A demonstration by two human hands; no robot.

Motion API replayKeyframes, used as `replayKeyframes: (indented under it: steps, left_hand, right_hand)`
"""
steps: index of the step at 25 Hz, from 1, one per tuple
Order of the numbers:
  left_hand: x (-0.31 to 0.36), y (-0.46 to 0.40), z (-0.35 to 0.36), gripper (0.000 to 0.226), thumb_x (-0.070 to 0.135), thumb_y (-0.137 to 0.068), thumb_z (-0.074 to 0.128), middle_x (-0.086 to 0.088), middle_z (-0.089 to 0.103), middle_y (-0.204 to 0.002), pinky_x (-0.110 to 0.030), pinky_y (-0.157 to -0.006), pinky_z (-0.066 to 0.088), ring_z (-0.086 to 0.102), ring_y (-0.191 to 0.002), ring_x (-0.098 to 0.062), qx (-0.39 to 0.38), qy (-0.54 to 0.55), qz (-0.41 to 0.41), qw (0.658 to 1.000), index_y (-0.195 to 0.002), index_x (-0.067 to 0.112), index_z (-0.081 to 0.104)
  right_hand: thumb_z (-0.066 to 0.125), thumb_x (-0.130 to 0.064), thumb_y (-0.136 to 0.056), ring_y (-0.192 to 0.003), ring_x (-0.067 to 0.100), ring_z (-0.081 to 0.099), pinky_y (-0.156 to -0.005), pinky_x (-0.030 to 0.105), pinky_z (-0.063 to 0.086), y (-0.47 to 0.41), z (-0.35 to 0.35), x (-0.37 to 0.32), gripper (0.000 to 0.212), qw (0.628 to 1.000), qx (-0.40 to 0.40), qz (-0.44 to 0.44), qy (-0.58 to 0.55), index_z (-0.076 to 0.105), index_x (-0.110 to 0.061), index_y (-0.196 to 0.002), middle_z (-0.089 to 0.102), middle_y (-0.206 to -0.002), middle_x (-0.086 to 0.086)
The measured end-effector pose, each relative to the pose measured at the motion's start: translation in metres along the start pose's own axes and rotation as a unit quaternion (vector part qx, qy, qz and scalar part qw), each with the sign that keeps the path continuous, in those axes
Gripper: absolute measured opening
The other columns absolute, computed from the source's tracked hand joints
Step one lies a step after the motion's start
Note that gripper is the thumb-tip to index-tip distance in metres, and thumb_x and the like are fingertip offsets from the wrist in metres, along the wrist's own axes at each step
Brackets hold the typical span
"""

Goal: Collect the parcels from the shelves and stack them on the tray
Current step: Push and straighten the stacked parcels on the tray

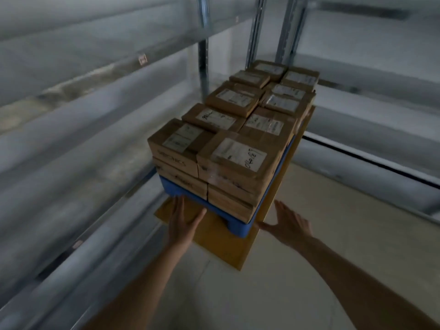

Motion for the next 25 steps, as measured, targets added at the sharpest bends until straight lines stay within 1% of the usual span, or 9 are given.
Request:
replayKeyframes:
  steps: [2,3,5,9,14,18,21,23,25]
  left_hand:
    - [-0.006,-0.02,0.018,0.1,0.072,-0.079,0.05,0.005,0.001,-0.165,-0.049,-0.12,0.018,0.005,-0.151,-0.018,0.006,0.018,0.009,1.0,-0.157,0.028,0.005]
    - [-0.006,-0.027,0.025,0.1,0.072,-0.08,0.05,0.006,-0.001,-0.165,-0.048,-0.12,0.016,0.003,-0.151,-0.017,0.006,0.029,0.017,0.999,-0.157,0.029,0.003]
    - [-0.007,-0.041,0.037,0.102,0.075,-0.079,0.051,0.009,-0.003,-0.164,-0.046,-0.12,0.016,0.003,-0.151,-0.016,0.003,0.056,0.026,0.998,-0.157,0.031,0.001]
    - [-0.014,-0.058,0.053,0.107,0.082,-0.075,0.05,0.008,0.003,-0.164,-0.05,-0.12,0.023,0.01,-0.15,-0.019,0.0,0.083,0.026,0.996,-0.156,0.034,0.001]
    - [-0.012,-0.061,0.062,0.107,0.078,-0.074,0.053,0.006,0.007,-0.164,-0.044,-0.12,0.021,0.011,-0.15,-0.019,0.022,0.117,0.037,0.992,-0.157,0.032,0.004]
    - [-0.012,-0.06,0.064,0.105,0.077,-0.076,0.051,0.006,0.008,-0.164,-0.032,-0.115,0.019,0.011,-0.15,-0.018,0.032,0.113,0.048,0.992,-0.157,0.029,0.006]
    - [-0.013,-0.06,0.064,0.102,0.073,-0.078,0.053,0.007,0.008,-0.163,-0.033,-0.115,0.018,0.011,-0.15,-0.018,0.032,0.112,0.049,0.992,-0.157,0.029,0.006]
    - [-0.016,-0.06,0.06,0.102,0.076,-0.077,0.052,0.008,0.008,-0.163,-0.033,-0.115,0.019,0.013,-0.149,-0.017,0.026,0.11,0.046,0.993,-0.157,0.03,0.007]
    - [-0.023,-0.064,0.05,0.105,0.084,-0.074,0.046,0.008,0.009,-0.164,-0.042,-0.119,0.022,0.015,-0.149,-0.018,0.025,0.09,0.043,0.995,-0.157,0.032,0.009]
  right_hand:
    - [0.046,-0.09,-0.072,-0.11,0.021,0.061,-0.076,0.032,0.046,-0.013,0.012,-0.002,0.102,1.0,0.008,0.003,0.002,0.03,-0.022,-0.146,0.053,-0.138,-0.003]
    - [0.047,-0.09,-0.072,-0.103,0.02,0.062,-0.074,0.032,0.045,-0.018,0.016,-0.004,0.099,1.0,0.017,0.003,-0.002,0.032,-0.022,-0.143,0.055,-0.133,-0.002]
    - [0.049,-0.09,-0.072,-0.095,0.019,0.062,-0.074,0.032,0.05,-0.029,0.022,-0.009,0.095,0.999,0.032,0.005,-0.013,0.034,-0.025,-0.138,0.059,-0.125,-0.002]
    - [0.048,-0.088,-0.075,-0.102,0.017,0.062,-0.075,0.031,0.05,-0.039,0.029,-0.014,0.103,0.998,0.051,-0.025,-0.007,0.023,-0.025,-0.153,0.056,-0.132,-0.004]
    - [0.04,-0.092,-0.074,-0.118,0.019,0.059,-0.082,0.031,0.052,-0.041,0.032,-0.01,0.11,0.998,0.042,-0.042,-0.022,0.01,-0.029,-0.159,0.041,-0.155,-0.005]
    - [0.033,-0.096,-0.069,-0.116,0.018,0.06,-0.082,0.032,0.055,-0.043,0.034,-0.008,0.114,0.998,0.044,-0.047,-0.024,0.01,-0.029,-0.159,0.042,-0.155,-0.005]
    - [0.031,-0.097,-0.067,-0.117,0.017,0.059,-0.083,0.031,0.054,-0.043,0.033,-0.009,0.116,0.998,0.04,-0.048,-0.022,0.01,-0.03,-0.159,0.042,-0.155,-0.005]
    - [0.036,-0.095,-0.07,-0.116,0.017,0.059,-0.082,0.03,0.053,-0.042,0.034,-0.009,0.112,0.998,0.041,-0.049,-0.024,0.011,-0.03,-0.158,0.044,-0.153,-0.006]
    - [0.038,-0.094,-0.072,-0.115,0.017,0.06,-0.082,0.032,0.054,-0.042,0.035,-0.009,0.111,0.998,0.044,-0.048,-0.023,0.01,-0.03,-0.158,0.045,-0.153,-0.006]
Point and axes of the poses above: each hand's wrist, its own y-axis away from the middle knuckle, its own z-axis out of the palm, x = y × z, the point moved 3 cm from there along -y, towards the middle knuckle
